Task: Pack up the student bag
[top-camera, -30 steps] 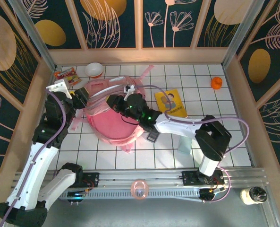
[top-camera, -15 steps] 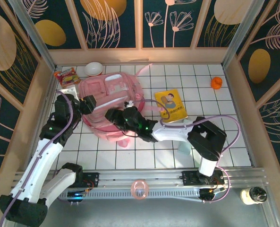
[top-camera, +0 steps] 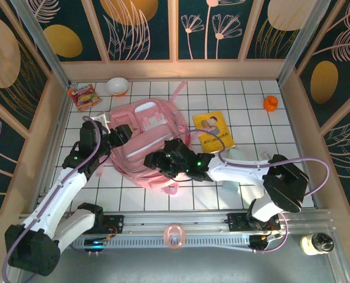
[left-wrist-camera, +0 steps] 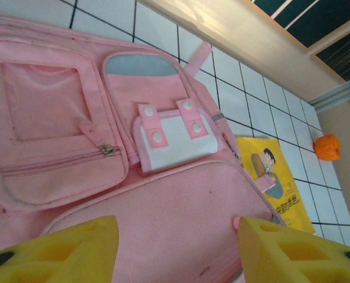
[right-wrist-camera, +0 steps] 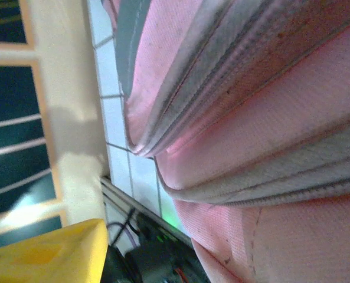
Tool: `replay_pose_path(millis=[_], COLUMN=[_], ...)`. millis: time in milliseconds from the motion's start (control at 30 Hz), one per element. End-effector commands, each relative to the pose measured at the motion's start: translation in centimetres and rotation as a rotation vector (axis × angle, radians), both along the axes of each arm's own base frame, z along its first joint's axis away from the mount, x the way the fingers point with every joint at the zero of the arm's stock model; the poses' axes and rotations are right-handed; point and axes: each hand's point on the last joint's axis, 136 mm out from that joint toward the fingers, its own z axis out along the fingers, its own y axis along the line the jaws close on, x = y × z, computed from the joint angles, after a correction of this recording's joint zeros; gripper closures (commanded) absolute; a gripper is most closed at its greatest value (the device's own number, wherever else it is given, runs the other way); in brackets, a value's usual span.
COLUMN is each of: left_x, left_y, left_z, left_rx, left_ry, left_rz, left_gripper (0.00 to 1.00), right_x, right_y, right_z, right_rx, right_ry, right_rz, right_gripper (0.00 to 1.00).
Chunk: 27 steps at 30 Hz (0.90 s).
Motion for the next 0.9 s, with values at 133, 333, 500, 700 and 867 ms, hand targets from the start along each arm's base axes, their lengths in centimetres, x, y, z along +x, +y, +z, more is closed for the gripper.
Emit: replay_pose_path(millis=[133, 333, 500, 700, 867], left_x=[0.8, 1.2, 0.2, -0.5, 0.0], left_y=[-4.7, -1.8, 0.8, 3.9, 5.7], left_z=[-1.3, -9.6, -15.2, -17.7, -17.1], left_rx=[-0.089, 0.056, 0.15, 0.185, 0.238], left_ry=[0.006, 0.205, 0.337, 0.406, 0.374], left_rz=[-0.153, 0.011, 0.119, 0.225, 0.269], left_gripper=[0.48, 0.51, 0.58, 0.69, 0.71], right_x=[-2.0, -1.8, -1.4, -1.9, 0.2], right_y=[-2.6, -1.9, -2.9, -6.5, -10.8], right_z=[-0.5, -0.1, 0.3, 0.0, 1.7], right_rx=[-0.051, 0.032, -0.02, -0.19, -0.285], right_ry=[0.039, 0.039, 0.002, -0.02, -0.076], right_rz=[0.095, 0.081, 0.07, 0.084, 0.038], right_gripper=[0.44, 0.5, 0.35, 0.29, 0.28])
